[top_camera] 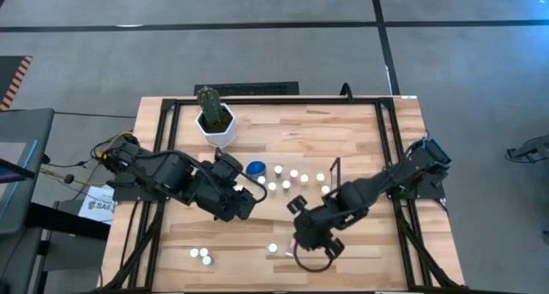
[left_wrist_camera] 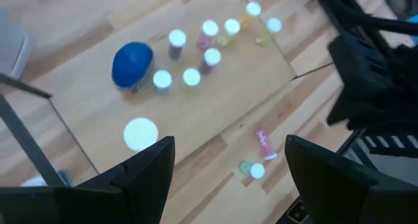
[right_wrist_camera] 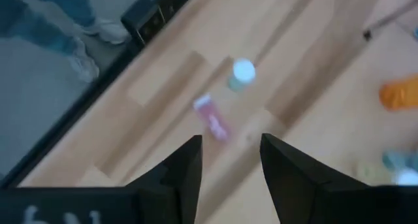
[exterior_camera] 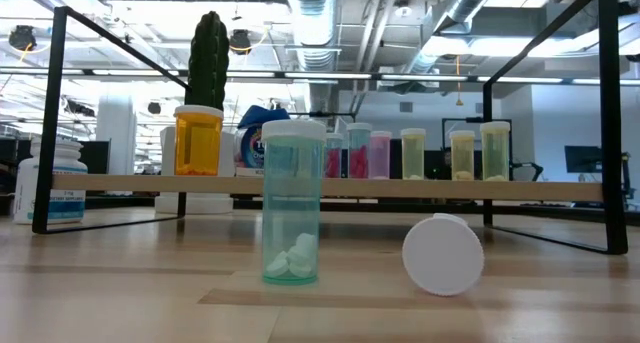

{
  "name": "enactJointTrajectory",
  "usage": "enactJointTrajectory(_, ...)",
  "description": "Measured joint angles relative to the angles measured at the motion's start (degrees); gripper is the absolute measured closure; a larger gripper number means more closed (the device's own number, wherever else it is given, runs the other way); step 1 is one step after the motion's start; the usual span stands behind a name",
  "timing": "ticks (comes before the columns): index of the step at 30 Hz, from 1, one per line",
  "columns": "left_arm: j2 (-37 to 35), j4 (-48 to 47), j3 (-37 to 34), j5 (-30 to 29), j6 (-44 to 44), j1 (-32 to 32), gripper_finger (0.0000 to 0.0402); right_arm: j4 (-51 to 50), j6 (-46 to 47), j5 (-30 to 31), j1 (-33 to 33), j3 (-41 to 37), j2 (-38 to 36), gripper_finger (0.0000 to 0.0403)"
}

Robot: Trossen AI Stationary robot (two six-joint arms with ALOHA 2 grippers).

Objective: Pick and place medicine bottles onto shelf by color
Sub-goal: Put the pink pill bottle on the shelf

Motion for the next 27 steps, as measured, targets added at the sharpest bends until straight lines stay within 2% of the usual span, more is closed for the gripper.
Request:
enactJointTrajectory(8,0.0,1.7,-1.9,1.8,-0.9,-3.7,0.0126,7.3,1.0,0.0,0.1,-0.5,5.2,0.0235)
enactJointTrajectory(14,0.0,4.2,-3.2,1.8,-5.3,-10.6,0.0126,8.4,2.6,0.0,1.6,-0.5,11.1,0.0234)
enactJointTrajectory(20,0.0,4.1,-4.0,-4.8,-13.2,-17.4,0.0126,9.1,-5.4,0.0,4.4,-0.5,15.9,0.024)
enactJointTrajectory(27,0.0,4.1,-4.0,-10.2,-16.6,-20.7,0.0126,9.4,-7.7,0.5,4.4,-0.6,20.6,0.0247)
